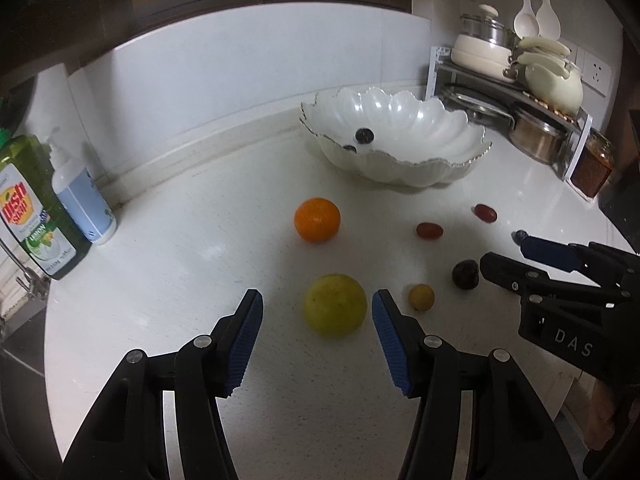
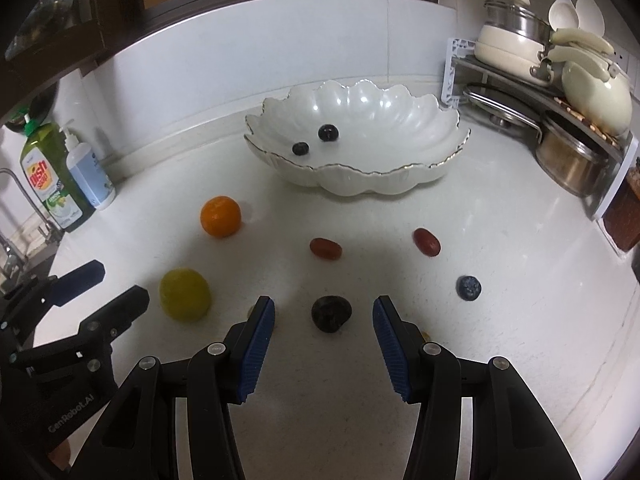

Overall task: Organize fruits
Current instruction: 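Withdraw both open tools from the bowl back toward the remaining fruits, then grasp the yellow-green round fruit with the left tool while the right tool grasps a dark plum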

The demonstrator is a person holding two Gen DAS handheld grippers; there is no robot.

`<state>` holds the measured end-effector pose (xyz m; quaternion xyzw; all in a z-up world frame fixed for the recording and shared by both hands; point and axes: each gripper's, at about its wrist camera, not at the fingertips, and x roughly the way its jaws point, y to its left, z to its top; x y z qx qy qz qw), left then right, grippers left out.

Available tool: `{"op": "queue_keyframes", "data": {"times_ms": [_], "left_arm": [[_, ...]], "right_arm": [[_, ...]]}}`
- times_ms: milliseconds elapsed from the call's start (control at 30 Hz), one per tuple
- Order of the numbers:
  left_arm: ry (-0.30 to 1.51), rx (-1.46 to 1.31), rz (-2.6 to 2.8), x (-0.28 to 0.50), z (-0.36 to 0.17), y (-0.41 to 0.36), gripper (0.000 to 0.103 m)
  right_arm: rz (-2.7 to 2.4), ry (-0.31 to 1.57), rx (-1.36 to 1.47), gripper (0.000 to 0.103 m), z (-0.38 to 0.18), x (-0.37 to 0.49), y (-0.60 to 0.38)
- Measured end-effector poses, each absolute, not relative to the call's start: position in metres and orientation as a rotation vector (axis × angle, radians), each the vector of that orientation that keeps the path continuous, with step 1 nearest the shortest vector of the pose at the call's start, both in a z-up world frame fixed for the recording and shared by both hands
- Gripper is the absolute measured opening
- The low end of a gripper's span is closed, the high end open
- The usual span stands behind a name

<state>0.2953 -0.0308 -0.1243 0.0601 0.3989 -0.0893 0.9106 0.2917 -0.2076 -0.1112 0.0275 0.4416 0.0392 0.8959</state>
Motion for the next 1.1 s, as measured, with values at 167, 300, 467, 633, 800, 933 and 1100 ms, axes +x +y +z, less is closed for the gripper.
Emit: {"op": "queue_keyframes", "data": {"times_ms": [167,300,467,633,800,933,1100], "left_arm": [[0.858,0.136,-0.19,0.301,-0.138,-0.034,0.056],[0.877,0.142,-0.202,0.306,-0.149,-0.037,0.056],[0.9,0.139,-0.206,0.314,-0.157,-0.038,0.056],[0.912,0.136,-0.21,0.32,-0.163,-0.039,0.056],[0.932,0.126,-0.22,0.323,-0.171,-0.04,0.056],[0.944,0.123,-0.223,0.327,-0.175,-0.04,0.056],[0.951,0.119,-0.231,0.331,-0.177,-0.04,0.056]], "right_arm": [[0.074,0.94,0.053,0.053,-0.121,0.298,-0.207],[0.081,0.96,0.055,0.053,-0.13,0.303,-0.206],[0.081,0.98,0.059,0.052,-0.138,0.308,-0.206],[0.074,0.981,0.055,0.052,-0.143,0.312,-0.206],[0.071,0.982,0.026,0.051,-0.148,0.315,-0.203],[0.076,0.998,0.034,0.048,-0.154,0.318,-0.202],[0.076,1.016,0.046,0.045,-0.16,0.32,-0.201]]}}
